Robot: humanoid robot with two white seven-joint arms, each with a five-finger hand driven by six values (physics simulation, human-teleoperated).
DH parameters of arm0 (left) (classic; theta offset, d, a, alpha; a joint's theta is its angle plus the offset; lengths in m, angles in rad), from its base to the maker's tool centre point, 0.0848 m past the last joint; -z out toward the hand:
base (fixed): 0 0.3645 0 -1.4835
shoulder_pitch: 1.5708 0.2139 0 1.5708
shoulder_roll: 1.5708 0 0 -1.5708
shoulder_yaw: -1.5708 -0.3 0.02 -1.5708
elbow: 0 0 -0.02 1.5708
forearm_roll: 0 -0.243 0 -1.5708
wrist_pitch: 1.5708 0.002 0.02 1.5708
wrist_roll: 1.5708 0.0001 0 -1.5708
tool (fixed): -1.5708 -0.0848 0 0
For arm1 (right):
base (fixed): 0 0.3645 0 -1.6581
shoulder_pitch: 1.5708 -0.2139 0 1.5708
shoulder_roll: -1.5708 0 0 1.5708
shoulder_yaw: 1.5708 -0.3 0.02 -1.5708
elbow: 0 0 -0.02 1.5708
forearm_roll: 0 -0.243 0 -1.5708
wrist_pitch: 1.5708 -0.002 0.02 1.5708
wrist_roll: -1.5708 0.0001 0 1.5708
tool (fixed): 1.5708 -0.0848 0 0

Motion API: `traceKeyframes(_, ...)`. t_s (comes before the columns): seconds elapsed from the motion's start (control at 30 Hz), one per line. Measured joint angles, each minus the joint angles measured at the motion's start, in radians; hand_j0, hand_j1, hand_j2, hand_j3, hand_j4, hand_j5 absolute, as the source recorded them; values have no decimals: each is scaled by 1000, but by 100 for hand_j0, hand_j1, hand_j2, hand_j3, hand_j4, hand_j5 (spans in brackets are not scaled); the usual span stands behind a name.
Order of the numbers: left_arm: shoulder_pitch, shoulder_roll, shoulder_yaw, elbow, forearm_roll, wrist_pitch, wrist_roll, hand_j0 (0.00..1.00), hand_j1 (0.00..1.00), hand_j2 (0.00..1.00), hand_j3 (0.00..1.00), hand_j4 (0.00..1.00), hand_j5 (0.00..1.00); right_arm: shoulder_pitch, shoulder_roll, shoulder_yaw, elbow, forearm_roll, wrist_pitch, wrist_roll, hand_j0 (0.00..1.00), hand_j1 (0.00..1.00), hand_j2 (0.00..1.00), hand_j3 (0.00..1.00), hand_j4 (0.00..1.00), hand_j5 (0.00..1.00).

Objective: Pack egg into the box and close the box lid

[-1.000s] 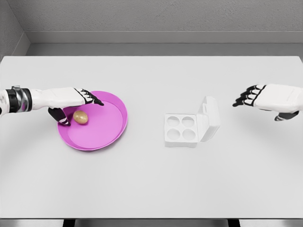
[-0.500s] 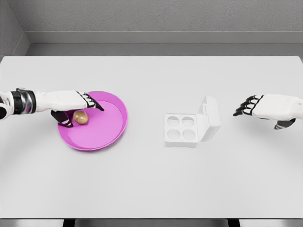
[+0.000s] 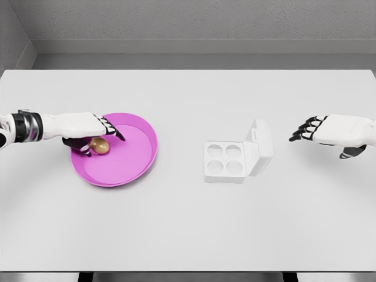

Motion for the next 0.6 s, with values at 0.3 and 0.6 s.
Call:
traceKeyframes(0.3,0,21,0,-3,2,-1,6,87,87,87,87,87,87,-2,6,-15,16,-1,0,0,100,100,100,100,100,100)
traceKeyframes(0.6,3,20,-1,-4,1,-1,6,83,83,83,83,83,83,-2,4,-44,36,-3,0,0,100,100,100,100,100,100)
